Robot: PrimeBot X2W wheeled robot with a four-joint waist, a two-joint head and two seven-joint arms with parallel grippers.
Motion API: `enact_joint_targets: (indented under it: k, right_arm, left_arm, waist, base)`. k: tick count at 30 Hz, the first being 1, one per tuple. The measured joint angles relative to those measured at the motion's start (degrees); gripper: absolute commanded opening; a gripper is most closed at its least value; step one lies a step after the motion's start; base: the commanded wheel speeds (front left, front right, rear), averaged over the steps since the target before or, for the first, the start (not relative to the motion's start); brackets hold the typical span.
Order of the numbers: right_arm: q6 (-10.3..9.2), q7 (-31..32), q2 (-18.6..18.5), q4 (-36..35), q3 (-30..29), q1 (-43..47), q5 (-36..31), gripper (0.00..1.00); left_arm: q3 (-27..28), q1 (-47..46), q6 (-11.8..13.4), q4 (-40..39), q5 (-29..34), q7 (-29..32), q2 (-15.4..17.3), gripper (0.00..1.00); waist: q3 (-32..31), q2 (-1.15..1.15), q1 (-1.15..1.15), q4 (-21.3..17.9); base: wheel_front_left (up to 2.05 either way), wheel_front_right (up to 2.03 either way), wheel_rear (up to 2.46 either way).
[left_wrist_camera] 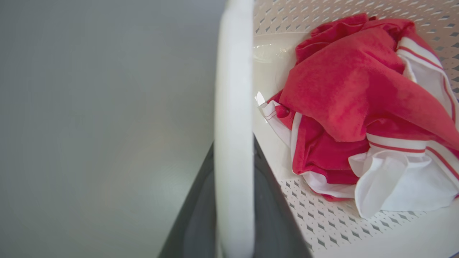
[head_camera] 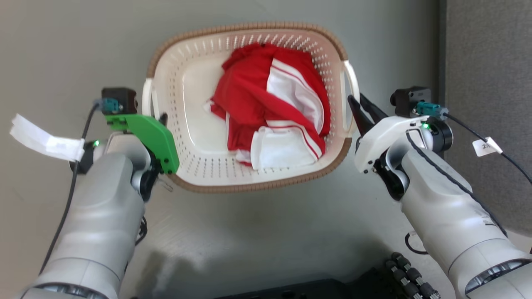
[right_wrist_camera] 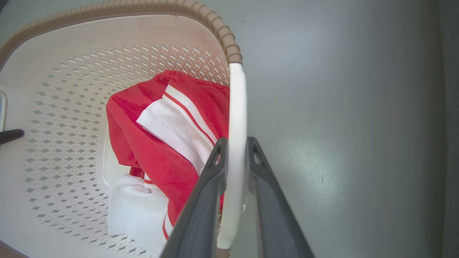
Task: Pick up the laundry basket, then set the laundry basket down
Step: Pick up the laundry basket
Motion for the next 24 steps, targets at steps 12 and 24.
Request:
enact_joint_targets:
  k: [12, 24]
  right_arm:
    - [0.54, 1.8, 0.4, 4.3, 1.9, 0.6, 2.0, 0.00]
    - [1.04, 5.8, 0.8, 7.9, 4.4, 2.3, 4.0, 0.00]
  left_arm:
    - [-1.8, 3.0, 0.0, 0.3, -4.1, 3.0, -0.1, 0.00]
    - [-2.7, 7.6, 0.0, 1.7, -9.9, 8.2, -0.5, 0.00]
  waist:
    - [-5.5, 0.00, 0.00, -0.4]
    - [-13.8, 0.00, 0.00, -0.7]
  base:
    - [0.00, 0.00, 0.00]
    - [0.00, 0.00, 0.00]
